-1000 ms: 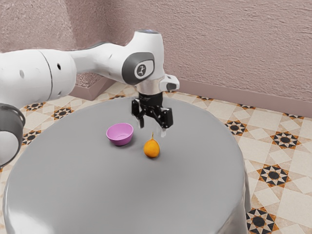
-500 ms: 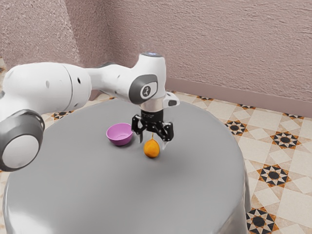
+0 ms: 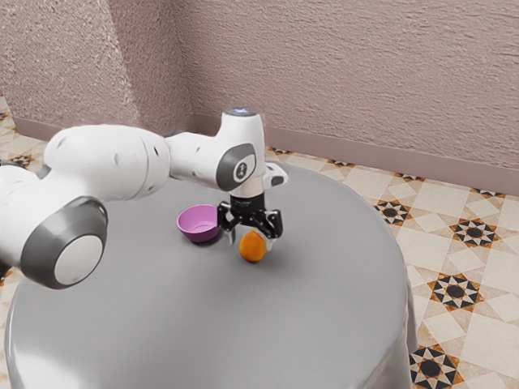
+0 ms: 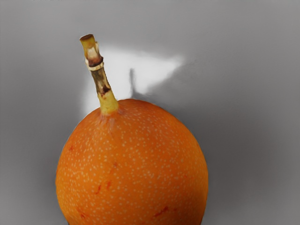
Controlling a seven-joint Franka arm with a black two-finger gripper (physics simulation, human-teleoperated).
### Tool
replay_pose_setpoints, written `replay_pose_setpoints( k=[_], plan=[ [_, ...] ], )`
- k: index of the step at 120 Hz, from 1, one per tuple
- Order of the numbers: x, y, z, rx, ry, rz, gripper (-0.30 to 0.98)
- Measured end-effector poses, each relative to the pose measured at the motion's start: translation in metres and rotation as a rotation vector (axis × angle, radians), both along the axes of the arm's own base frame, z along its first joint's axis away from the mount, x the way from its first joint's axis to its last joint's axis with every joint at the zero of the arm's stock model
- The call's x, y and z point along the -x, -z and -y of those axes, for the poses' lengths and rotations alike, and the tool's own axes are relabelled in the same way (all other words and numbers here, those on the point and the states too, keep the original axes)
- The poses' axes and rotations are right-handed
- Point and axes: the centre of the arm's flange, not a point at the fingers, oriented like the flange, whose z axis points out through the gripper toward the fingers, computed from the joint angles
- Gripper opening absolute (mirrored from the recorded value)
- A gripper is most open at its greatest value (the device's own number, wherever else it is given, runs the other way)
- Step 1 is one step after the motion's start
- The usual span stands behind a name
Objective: Place the pear in the bowl.
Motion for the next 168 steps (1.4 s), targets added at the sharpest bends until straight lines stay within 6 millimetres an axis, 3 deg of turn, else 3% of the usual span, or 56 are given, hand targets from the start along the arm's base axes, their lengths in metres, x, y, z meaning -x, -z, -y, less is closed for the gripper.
replay_pose_setpoints(
  k=[12,34,94,124,148,168],
  plan=[
    [-0.004,0.009,-0.015,0.053,-0.034,0.001,0.69],
    [-0.003,0.026,-0.017,0.091,-0.012,-0.012,0.69],
    [-0.008,0.026,-0.023,0.077,0.101,0.002,0.69],
    [-0.006,0.031,-0.021,0.127,0.061,-0.004,0.68],
    [-0.007,0.03,-0.032,0.121,0.041,-0.004,0.47],
    [-0.007,0.03,-0.035,0.117,0.034,-0.005,0.4]
  ],
)
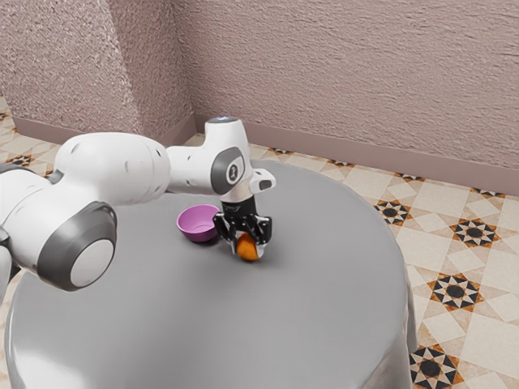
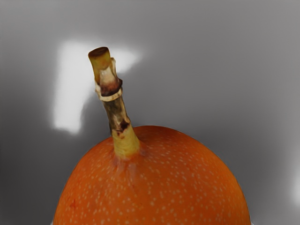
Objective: Place the pear in the bowl.
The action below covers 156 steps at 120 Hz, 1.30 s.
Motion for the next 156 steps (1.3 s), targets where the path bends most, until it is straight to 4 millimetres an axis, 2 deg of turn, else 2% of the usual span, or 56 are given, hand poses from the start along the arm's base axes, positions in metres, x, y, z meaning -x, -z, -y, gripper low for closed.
replay_pose_setpoints(
  k=[34,52,66,79,88,100,129,156],
  plan=[
    [-0.002,-0.014,0.0,0.0,0.001,0.018,0.36],
    [-0.003,-0.034,-0.008,-0.01,-0.001,0.035,0.33],
    [-0.004,-0.058,-0.027,-0.035,-0.017,0.054,0.31],
    [-0.003,-0.087,-0.058,-0.063,-0.052,0.079,0.29],
    [-0.002,-0.099,-0.083,-0.088,-0.083,0.084,0.29],
    [-0.001,-0.095,-0.098,-0.107,-0.101,0.069,0.29],
    [-0.012,-0.083,-0.135,-0.142,-0.138,0.062,0.29],
    [-0.013,-0.083,-0.136,-0.136,-0.132,0.062,0.54]
  ],
)
